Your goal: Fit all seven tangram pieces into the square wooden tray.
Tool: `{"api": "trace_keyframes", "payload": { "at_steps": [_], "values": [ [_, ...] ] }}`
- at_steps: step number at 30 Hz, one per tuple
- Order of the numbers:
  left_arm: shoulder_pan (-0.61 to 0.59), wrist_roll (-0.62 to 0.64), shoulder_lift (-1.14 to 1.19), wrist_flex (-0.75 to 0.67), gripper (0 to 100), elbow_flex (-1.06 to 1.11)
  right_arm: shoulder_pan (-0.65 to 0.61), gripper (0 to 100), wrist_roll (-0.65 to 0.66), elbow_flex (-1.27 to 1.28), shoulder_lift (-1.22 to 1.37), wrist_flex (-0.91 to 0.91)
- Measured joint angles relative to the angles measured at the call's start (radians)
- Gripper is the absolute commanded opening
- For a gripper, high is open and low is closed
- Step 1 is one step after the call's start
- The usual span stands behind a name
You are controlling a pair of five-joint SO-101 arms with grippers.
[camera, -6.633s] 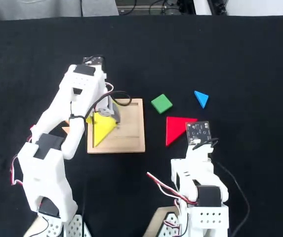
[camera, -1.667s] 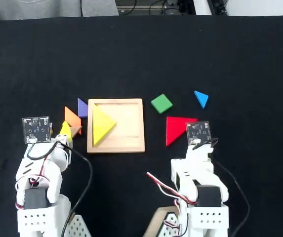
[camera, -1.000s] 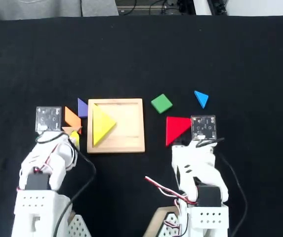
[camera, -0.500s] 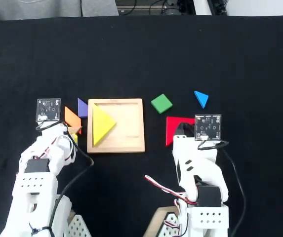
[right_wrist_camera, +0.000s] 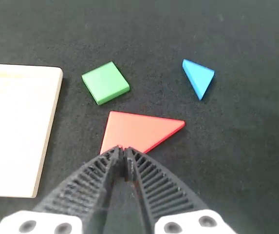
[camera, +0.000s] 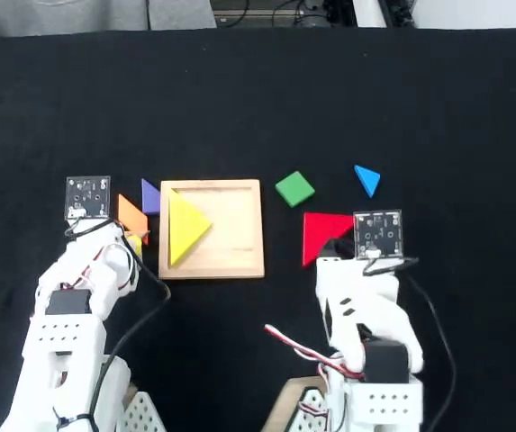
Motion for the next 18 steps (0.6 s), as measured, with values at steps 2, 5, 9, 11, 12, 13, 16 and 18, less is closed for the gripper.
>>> {"api": "trace_keyframes", "payload": {
  "at_steps": [2, 5, 9, 11, 12, 13, 16, 18],
  "values": [
    [0.0, 0.0, 0.002, -0.011, 14, 0.003, 0.0, 1.2, 0.064, -0.035, 0.0, 0.021],
    [0.0, 0.0, 0.002, -0.018, 14, 0.002, 0.0, 1.1, 0.141, -0.087, 0.0, 0.061],
    [0.0, 0.0, 0.002, -0.018, 14, 0.002, 0.0, 1.1, 0.16, -0.176, 0.0, 0.126],
    [0.0, 0.0, 0.002, -0.018, 14, 0.002, 0.0, 1.1, 0.16, -0.233, 0.0, 0.144],
    [0.0, 0.0, 0.002, -0.018, 14, 0.002, 0.0, 1.1, 0.161, -0.258, 0.0, 0.146],
    [0.0, 0.0, 0.002, -0.018, 14, 0.002, 0.0, 1.1, 0.164, -0.281, 0.0, 0.146],
    [0.0, 0.0, 0.002, -0.018, 14, 0.002, 0.0, 1.1, 0.169, -0.341, 0.0, 0.146],
    [0.0, 0.0, 0.002, -0.018, 14, 0.002, 0.002, 1.1, 0.169, -0.367, 0.0, 0.146]
  ]
}}
